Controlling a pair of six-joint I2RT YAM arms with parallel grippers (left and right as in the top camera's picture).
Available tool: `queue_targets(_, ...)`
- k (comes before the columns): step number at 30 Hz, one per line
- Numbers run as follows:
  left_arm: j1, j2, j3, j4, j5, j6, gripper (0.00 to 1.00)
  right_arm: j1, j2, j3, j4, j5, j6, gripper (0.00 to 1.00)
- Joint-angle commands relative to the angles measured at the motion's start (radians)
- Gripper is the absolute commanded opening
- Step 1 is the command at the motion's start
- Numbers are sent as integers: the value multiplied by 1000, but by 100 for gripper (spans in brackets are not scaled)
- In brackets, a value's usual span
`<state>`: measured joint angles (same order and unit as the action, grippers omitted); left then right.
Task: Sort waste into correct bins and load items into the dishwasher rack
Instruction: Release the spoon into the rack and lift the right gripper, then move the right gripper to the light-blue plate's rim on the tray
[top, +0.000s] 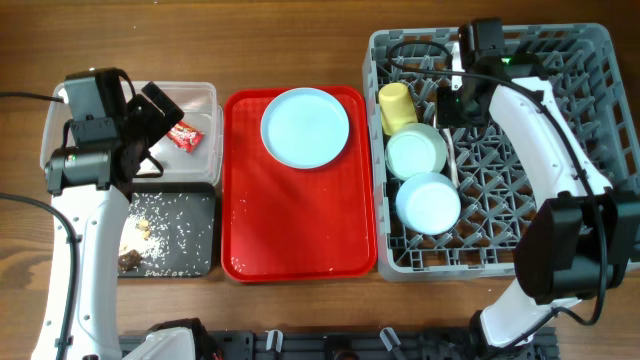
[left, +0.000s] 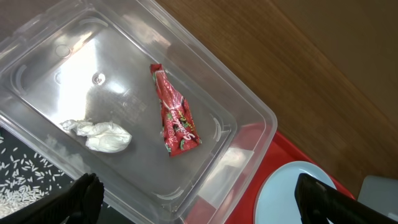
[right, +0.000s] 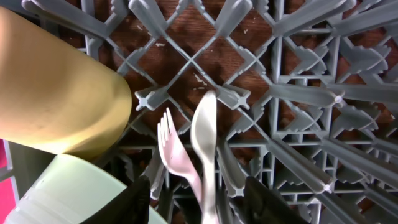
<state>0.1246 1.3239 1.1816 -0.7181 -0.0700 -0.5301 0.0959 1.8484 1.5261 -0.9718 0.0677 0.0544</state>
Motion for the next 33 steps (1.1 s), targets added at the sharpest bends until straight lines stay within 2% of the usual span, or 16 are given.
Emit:
queue_targets(1, 3, 0, 10, 2, 1, -9, 100, -6, 14, -3, 4, -10, -2, 50)
queue_targets(5, 3, 0, 10, 2, 1, -9, 100, -4, 12, 40, -24, -111, 0, 48)
queue_targets(7, 3, 0, 10, 2, 1, -9, 100, -4, 6, 106, -52, -269, 11, 45)
queue_targets(9, 3, 0, 10, 2, 1, -9, 100, 2, 4, 163, -31, -479, 90, 41)
queue_targets(11, 3, 0, 10, 2, 1, -9, 100, 41, 3, 174, 2, -550, 103, 40)
queue_targets(15, 3, 0, 10, 2, 1, -9, 100, 212, 10, 170, 59, -380, 105, 30)
queue_targets(17, 3, 0, 10, 2, 1, -9, 100, 308, 14, 167, 97, -254, 103, 18)
queue_targets(20, 3, 0, 10, 2, 1, -9, 100, 432, 33, 167, 150, -106, 101, 14)
queue_targets(26, 3, 0, 10, 2, 1, -9, 100, 593, 164, 167, 289, -64, -37, 17)
queue_targets(31, 3, 0, 10, 2, 1, -9, 100, 652, 290, 167, 355, -69, -249, 37)
queue_targets(33, 3, 0, 10, 2, 1, -9, 100, 665, 315, 167, 362, -74, -319, 41)
